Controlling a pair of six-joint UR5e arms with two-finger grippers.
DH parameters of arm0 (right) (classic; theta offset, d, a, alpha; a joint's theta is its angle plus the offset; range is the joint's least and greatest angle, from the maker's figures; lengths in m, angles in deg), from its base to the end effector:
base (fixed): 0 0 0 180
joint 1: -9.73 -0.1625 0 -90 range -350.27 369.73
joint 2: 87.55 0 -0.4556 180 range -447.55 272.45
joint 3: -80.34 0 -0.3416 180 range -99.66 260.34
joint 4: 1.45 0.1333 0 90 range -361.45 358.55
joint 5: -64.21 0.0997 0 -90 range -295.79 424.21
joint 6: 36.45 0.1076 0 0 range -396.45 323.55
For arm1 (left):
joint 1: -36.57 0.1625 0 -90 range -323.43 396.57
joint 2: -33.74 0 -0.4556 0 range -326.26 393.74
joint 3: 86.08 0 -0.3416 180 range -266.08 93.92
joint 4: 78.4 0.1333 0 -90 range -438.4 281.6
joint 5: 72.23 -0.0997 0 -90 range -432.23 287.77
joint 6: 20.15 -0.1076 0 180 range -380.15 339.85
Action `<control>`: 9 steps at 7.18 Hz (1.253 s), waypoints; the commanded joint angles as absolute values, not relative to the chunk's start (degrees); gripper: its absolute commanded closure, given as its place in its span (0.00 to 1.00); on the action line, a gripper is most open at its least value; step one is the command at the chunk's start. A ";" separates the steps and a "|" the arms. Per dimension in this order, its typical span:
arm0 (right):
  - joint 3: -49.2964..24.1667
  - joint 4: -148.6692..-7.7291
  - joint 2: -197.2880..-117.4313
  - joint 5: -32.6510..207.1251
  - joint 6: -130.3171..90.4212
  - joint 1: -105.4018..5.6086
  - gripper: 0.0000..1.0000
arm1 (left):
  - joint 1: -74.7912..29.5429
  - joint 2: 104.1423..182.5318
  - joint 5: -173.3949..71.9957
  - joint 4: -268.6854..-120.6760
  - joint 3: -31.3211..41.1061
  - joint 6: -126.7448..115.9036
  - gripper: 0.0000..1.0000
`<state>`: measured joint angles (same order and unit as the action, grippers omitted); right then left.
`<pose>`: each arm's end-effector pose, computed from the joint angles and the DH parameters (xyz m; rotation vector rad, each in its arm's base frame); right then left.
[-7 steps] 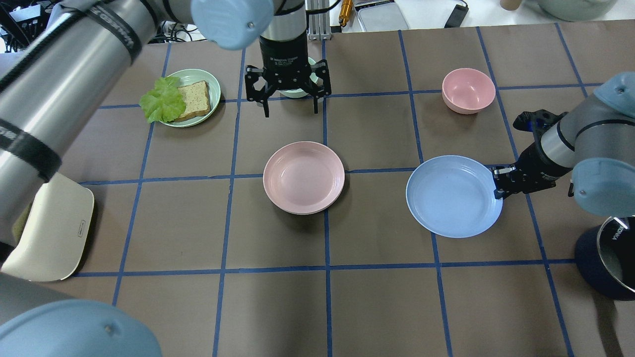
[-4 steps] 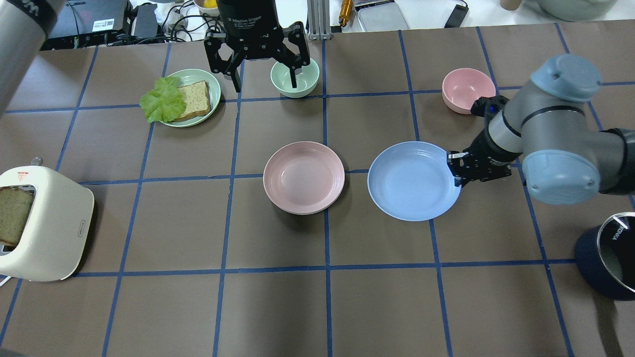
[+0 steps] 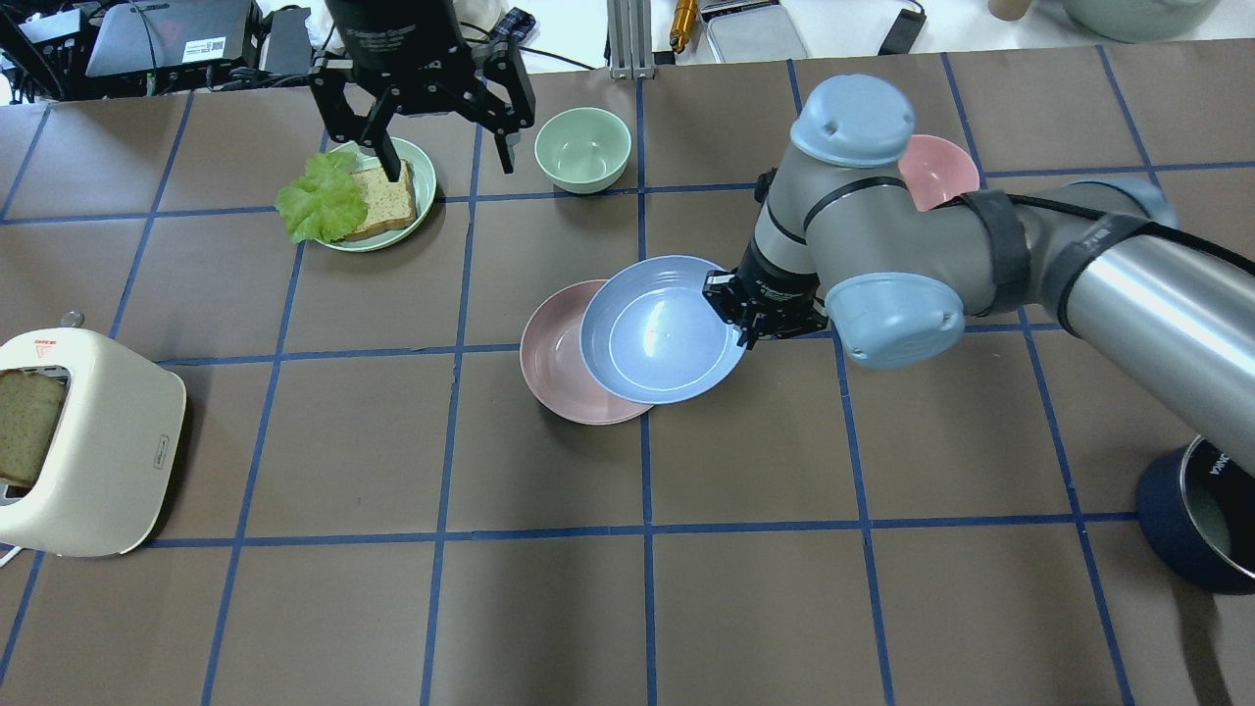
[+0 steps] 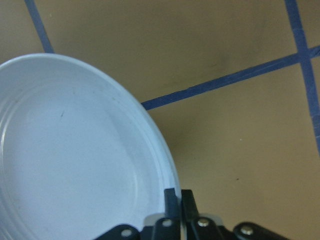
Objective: Stack three plates with pink and blue
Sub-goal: 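Lift the light blue plate with the right gripper and lower it onto the pink plate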
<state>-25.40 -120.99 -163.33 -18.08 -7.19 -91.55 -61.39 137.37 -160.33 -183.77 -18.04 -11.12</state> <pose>0.2440 -0.4681 0.3262 0.4722 2.9797 0.0808 -0.2091 -0.5071 0.5358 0.0323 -3.1206 -0.1975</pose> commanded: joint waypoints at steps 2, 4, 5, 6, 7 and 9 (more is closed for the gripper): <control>-24.16 -125.20 -159.72 -17.61 -2.10 -94.49 1.00 | -58.80 130.18 -160.39 -179.60 -7.28 -12.77 0.00; -24.25 -127.04 -158.40 -17.52 -1.21 -95.20 1.00 | -58.18 128.41 -160.39 -174.58 -3.65 -13.12 0.00; -24.25 -127.13 -158.04 -17.52 -0.60 -95.64 1.00 | -58.26 127.44 -160.56 -173.60 -2.50 -13.21 0.00; -24.33 -127.48 -158.04 -17.44 0.98 -96.17 0.82 | -58.26 126.30 -160.82 -174.20 -2.23 -13.21 0.00; -24.42 -127.57 -157.95 -17.61 1.95 -96.43 0.35 | -58.00 125.68 -160.57 -174.03 -1.19 -13.29 0.00; -23.29 -127.58 -158.21 -18.58 -4.06 -94.61 0.03 | -57.91 124.45 -160.56 -172.98 -0.65 -13.30 0.00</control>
